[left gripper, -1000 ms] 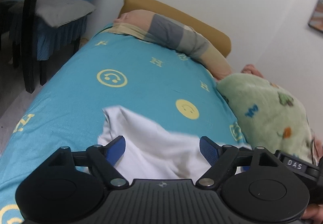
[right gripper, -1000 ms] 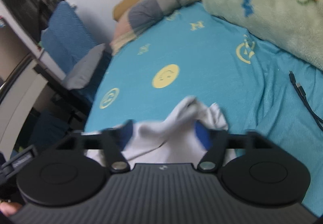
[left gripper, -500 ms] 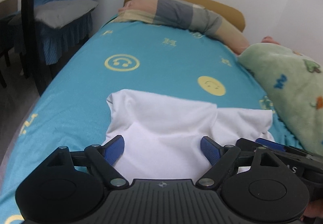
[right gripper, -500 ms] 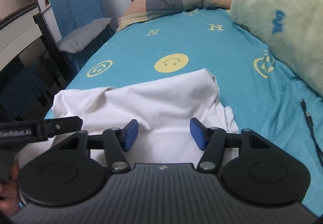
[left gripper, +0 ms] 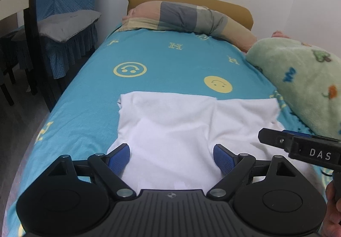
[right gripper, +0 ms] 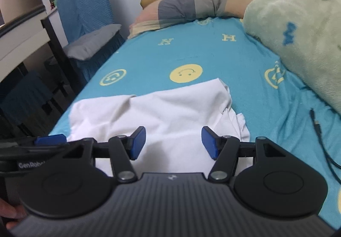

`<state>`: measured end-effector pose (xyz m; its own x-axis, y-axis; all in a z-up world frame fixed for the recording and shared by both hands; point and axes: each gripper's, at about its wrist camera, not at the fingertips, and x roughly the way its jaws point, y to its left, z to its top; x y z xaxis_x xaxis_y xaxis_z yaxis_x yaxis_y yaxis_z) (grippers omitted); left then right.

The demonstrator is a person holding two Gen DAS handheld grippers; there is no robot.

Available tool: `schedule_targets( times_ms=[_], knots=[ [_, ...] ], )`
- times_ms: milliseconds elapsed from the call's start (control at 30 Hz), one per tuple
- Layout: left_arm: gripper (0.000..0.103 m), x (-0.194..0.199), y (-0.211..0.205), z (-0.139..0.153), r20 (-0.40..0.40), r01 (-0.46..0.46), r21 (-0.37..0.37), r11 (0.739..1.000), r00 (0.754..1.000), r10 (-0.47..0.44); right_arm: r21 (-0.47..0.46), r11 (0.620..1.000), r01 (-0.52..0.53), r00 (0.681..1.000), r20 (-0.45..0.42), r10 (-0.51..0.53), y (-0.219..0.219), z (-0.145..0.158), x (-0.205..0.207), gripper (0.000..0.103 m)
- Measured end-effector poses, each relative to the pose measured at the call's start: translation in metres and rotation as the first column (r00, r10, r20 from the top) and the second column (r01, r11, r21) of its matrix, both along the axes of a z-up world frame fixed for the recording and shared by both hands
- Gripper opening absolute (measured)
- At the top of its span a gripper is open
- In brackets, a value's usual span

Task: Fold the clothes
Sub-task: 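Grasp the folded white shirt bundle with the left gripper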

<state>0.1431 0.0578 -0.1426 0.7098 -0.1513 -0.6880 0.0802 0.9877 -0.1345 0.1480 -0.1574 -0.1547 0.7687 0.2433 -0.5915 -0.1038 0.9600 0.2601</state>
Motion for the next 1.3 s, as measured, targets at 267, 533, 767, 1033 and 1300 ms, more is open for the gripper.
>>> schedule_targets(
  times_ms=[267,533,767,1033,1300],
  knots=[
    [0.087,-0.045,0.007,0.019,-0.061,0.008,0.007,1.0,0.998,-0.008,0.019,1.0,0.01,0.999,-0.034,-0.01,-0.007,0.02,-0.049,0.061],
    [0.086,-0.063,0.019,0.008,-0.192,-0.028,-0.069,0.997,0.981,0.015,-0.023,1.0,0.012,0.991,-0.13,-0.015,-0.002,0.003,-0.061,0.058],
    [0.09,-0.096,0.031,0.034,-0.17,-0.053,-0.265,0.963,0.985,0.007,0.186,0.978,0.096,0.989,-0.132,-0.072,-0.025,0.025,-0.082,0.067],
    [0.096,-0.094,0.055,-0.002,-0.36,-0.259,-0.547,0.796,0.931,0.055,0.439,0.87,0.225,0.96,-0.251,-0.122,-0.042,0.02,-0.096,0.085],
    [0.077,-0.071,0.087,-0.043,-0.472,-0.511,-0.657,0.554,0.852,0.226,0.594,0.745,0.303,0.925,-0.372,-0.08,-0.044,-0.004,-0.095,0.086]
  ],
)
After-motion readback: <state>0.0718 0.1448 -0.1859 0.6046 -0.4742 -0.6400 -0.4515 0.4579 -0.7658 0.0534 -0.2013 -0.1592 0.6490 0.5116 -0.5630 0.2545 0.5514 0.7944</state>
